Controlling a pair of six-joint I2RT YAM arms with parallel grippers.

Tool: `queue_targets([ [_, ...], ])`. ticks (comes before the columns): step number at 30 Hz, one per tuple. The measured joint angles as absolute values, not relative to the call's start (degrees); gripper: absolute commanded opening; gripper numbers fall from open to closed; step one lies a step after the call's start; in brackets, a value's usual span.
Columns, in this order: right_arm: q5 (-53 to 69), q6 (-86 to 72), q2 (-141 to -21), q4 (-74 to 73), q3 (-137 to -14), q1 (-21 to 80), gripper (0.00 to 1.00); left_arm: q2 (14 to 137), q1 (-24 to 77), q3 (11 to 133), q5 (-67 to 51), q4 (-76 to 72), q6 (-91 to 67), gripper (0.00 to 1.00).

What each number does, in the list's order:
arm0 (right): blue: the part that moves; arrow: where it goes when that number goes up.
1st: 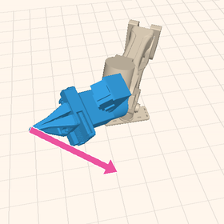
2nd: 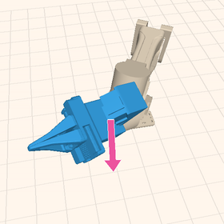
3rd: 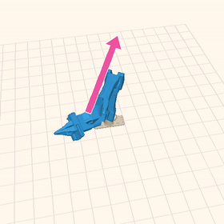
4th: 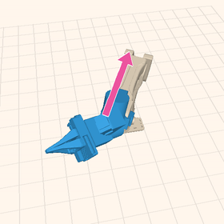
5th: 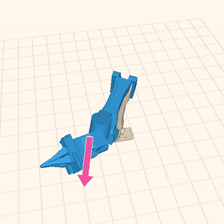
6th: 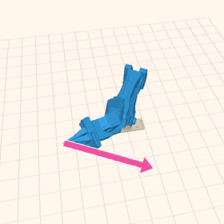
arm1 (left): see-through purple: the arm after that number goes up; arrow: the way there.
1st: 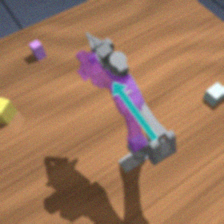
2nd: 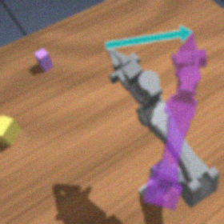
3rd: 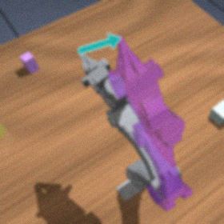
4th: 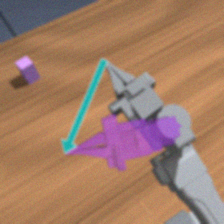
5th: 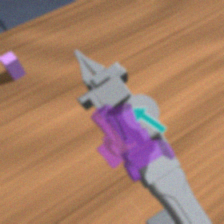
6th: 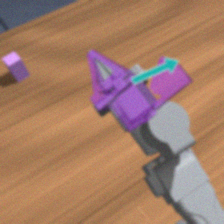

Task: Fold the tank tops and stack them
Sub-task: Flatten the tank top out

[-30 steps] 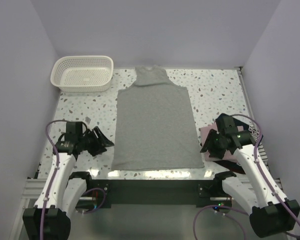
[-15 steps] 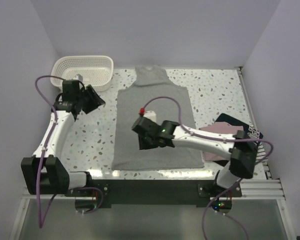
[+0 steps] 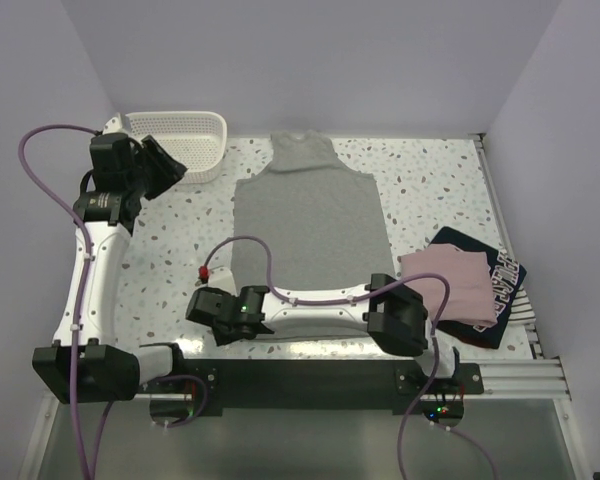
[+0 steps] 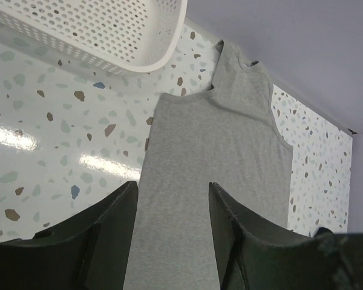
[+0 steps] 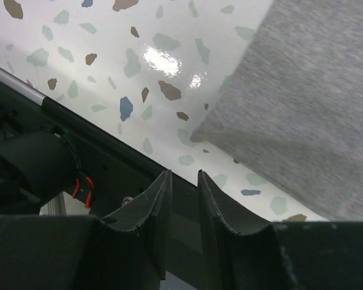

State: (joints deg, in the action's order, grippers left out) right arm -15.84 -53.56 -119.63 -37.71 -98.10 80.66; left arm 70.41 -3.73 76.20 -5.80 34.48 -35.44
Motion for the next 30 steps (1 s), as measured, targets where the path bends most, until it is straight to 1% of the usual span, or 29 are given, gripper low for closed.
queue_targets([
  [8, -16.23, -54.85, -125.73, -39.18, -104.33, 80.84, 0.28, 70.83, -3.75, 76.2, -7.03, 35.29, -35.77, 0.55],
  [11, -17.12, -55.33, -127.59, -40.25, -106.02, 80.84, 0.31, 71.02, -3.75, 76.2, -7.51, 35.29, -35.92, 0.55],
  [26, -19.05, -56.58, -129.84, -42.92, -106.21, 80.93, 0.34, 71.5, -3.79, 73.6, -9.32, 34.26, -35.94, 0.54],
  [30, -19.09, -56.58, -131.33, -43.16, -106.78, 81.01, 0.32, 71.83, -3.79, 72.64, -9.69, 33.87, -35.94, 0.53],
])
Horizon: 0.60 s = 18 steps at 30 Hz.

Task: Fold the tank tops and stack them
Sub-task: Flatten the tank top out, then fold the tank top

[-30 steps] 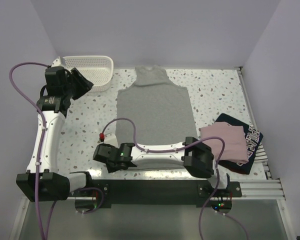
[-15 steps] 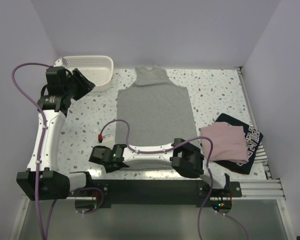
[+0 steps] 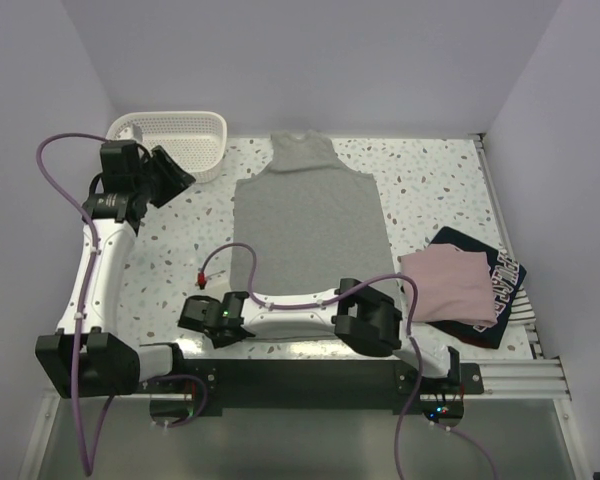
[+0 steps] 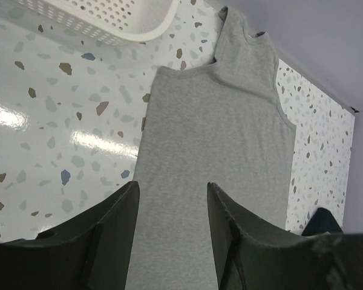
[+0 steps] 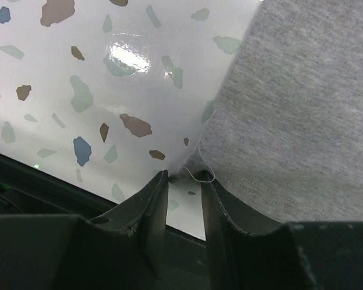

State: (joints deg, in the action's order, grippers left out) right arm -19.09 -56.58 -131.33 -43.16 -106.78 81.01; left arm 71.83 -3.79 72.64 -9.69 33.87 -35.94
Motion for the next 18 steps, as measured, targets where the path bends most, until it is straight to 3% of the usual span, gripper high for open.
queue_targets([
  [7, -18.85, -56.38, -131.02, -43.07, -106.04, 81.01, 0.0, 72.23, -3.79, 69.56, -10.31, 32.32, -36.25, 0.53],
  [18, -9.87, -53.93, -112.75, -36.67, -80.66, 81.34, 0.0, 76.42, -2.81, 56.31, -13.52, 23.57, -37.01, 0.52],
])
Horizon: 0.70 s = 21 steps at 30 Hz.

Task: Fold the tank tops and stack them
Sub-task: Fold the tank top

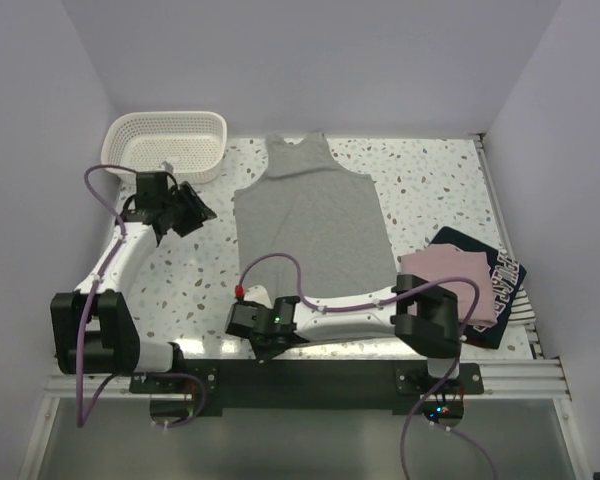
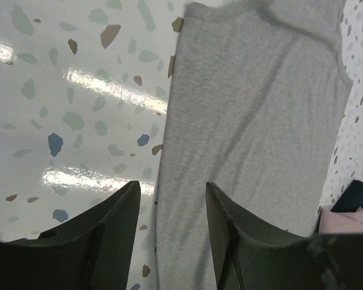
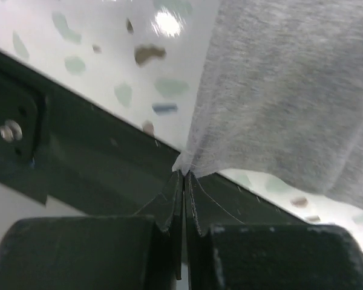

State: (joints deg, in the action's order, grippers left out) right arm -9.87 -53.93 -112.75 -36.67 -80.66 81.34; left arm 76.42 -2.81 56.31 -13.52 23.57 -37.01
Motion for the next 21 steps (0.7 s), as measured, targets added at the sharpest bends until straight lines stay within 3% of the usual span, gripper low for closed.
queue_targets([
  [7, -5.93, -53.93, -100.92, -34.35, -69.76, 81.87, 0.0, 86.41, 4.75, 55.48, -13.19, 18.7, -38.13, 0.49],
  [21, -4.71, -54.02, -95.79, -33.36, -66.08, 83.74, 0.0, 107.0, 6.2, 65.08, -6.02, 13.28, -41.45, 0.45],
])
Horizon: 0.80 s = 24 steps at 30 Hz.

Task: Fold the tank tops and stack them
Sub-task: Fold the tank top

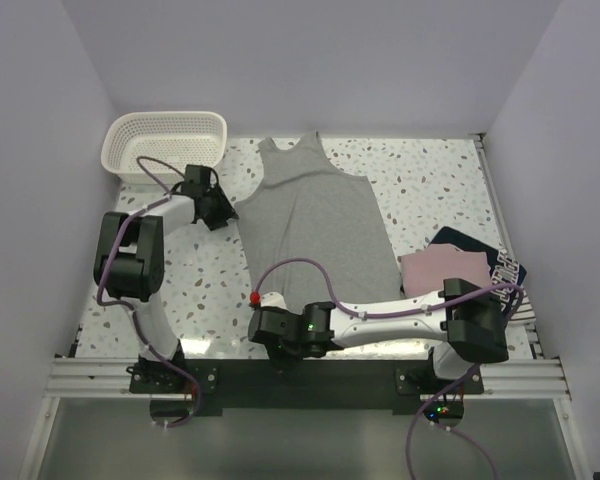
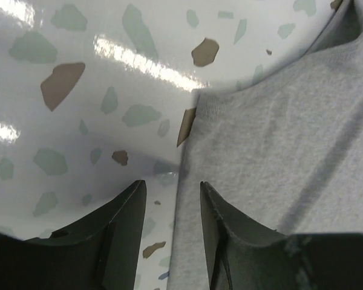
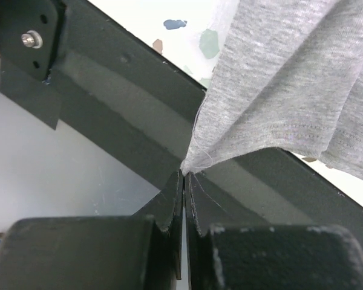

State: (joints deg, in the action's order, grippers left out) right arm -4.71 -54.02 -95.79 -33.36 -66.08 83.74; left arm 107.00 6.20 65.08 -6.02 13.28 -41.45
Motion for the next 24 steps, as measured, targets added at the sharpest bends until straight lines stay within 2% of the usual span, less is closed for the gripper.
queue_targets([
  [9, -4.73, -54.41, -94.5, -33.26, -65.21, 84.09, 0.0, 111.24, 6.7, 69.08, -4.78, 9.72, -41.54, 0.37],
  [14, -4.73, -54.46, -94.5, -33.26, -65.21, 84.12, 0.0, 113.08, 7.4, 70.91, -3.79, 8.78, -41.52, 0.27],
  [17, -4.73, -54.46, -94.5, -33.23, -65.21, 84.12, 0.0, 113.82, 7.62, 71.81, -2.72, 8.8, -41.54, 0.16],
  [20, -4.6, -54.46, -94.56, -33.17, -65.25, 84.12, 0.0, 114.34, 7.7, 72.9, -0.71, 9.82, -41.32, 0.0],
  [24, -4.01, -54.39, -96.66, -32.91, -66.67, 84.12, 0.0, 114.52, 7.75, 75.13, 2.39, 12.73, -41.1, 0.0],
])
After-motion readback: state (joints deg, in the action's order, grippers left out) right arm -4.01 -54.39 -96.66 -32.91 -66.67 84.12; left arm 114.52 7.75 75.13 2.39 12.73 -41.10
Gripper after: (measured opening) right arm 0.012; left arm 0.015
